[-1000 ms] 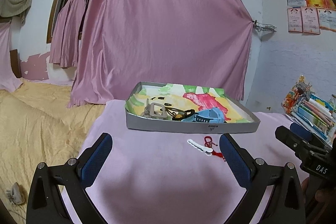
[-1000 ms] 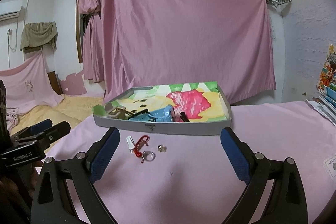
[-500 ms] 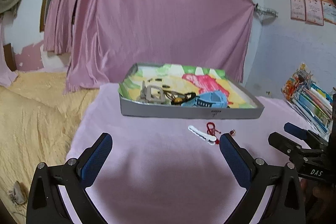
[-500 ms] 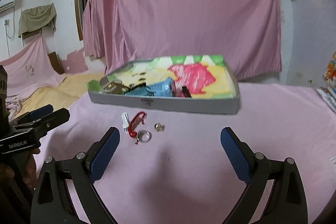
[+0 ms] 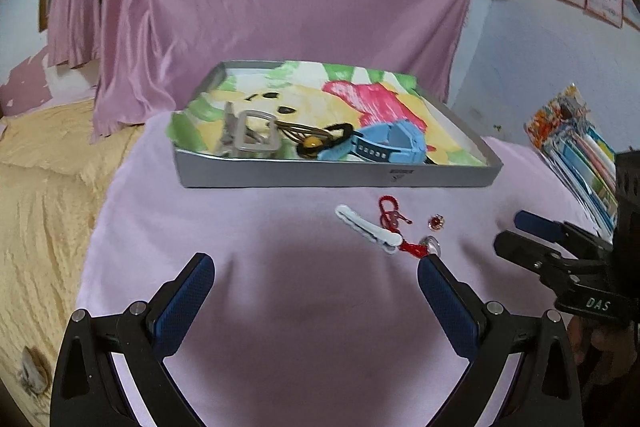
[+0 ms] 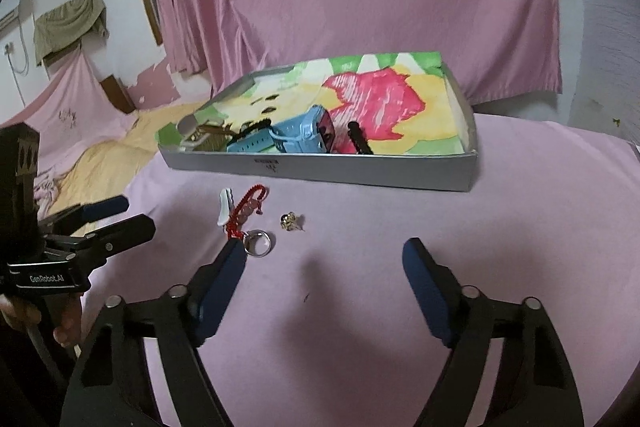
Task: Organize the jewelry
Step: 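Grasp the white hair clip with the left tool while the right tool grasps the silver ring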
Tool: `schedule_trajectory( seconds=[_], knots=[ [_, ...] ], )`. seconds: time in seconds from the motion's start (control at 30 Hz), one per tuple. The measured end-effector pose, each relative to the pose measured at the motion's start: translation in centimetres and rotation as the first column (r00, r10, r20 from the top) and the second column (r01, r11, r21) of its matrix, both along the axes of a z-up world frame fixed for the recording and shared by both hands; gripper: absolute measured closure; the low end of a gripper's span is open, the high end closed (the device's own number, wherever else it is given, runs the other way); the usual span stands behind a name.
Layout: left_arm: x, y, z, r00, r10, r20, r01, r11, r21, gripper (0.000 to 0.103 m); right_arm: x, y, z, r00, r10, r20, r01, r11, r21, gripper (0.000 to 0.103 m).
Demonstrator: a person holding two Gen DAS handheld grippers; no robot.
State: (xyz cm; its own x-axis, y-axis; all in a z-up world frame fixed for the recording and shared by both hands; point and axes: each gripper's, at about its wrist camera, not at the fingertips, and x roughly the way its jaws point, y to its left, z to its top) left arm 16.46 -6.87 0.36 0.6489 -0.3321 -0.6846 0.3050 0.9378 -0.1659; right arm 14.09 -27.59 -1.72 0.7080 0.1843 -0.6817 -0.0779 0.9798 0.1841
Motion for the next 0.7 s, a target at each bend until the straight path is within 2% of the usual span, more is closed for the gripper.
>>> schedule_trajectory(
  seconds=[0.03, 0.1, 0.33, 0.43, 0.5, 0.6, 0.7],
  knots=[
    [0.1, -0.3, 0.0, 1.0, -0.009, -0.003, 0.009, 1.0, 0.004, 0.003, 0.2, 0.1, -0.1, 1.0, 0.017, -0.013, -0.017, 1.0, 0.003, 0.043],
    [0.5, -1.0, -0.1, 0.999, -0.032, -0.014, 0.032, 0.999, 0.015, 0.011, 0.7, 0.3, -0.5, 0.998, 0.056, -0.042, -0.056, 0.998, 0.011, 0.049],
    [1.7, -2.9, -0.9, 0.994, -0.087, -0.06, 0.09, 0.995, 0.047, 0.016, 1.4, 1.4, -1.4, 0.983, 0.154, -0.103, -0.158, 0.987, -0.029, 0.052],
    [2.2, -3.5, -1.2, 0.992, -0.098, -0.075, 0.103, 0.993, 0.065, 0.021, 1.9, 1.8, -1.4, 0.977, 0.177, -0.117, -0.183, 0.982, -0.045, 0.06],
    [2.5, -4.0, -1.4, 0.991, -0.105, -0.085, 0.112, 0.991, 0.079, 0.024, 2.2, 1.9, -1.3, 0.975, 0.187, -0.12, -0.194, 0.98, -0.051, 0.061],
    [3.0, -4.5, -1.6, 0.988, -0.114, -0.1, 0.123, 0.988, 0.093, 0.029, 2.5, 2.1, -1.3, 0.971, 0.206, -0.122, -0.214, 0.975, -0.06, 0.066],
    [3.4, -4.9, -1.9, 0.987, -0.117, -0.111, 0.128, 0.987, 0.102, 0.032, 2.7, 2.1, -1.3, 0.97, 0.213, -0.121, -0.221, 0.974, -0.058, 0.066]
  ],
)
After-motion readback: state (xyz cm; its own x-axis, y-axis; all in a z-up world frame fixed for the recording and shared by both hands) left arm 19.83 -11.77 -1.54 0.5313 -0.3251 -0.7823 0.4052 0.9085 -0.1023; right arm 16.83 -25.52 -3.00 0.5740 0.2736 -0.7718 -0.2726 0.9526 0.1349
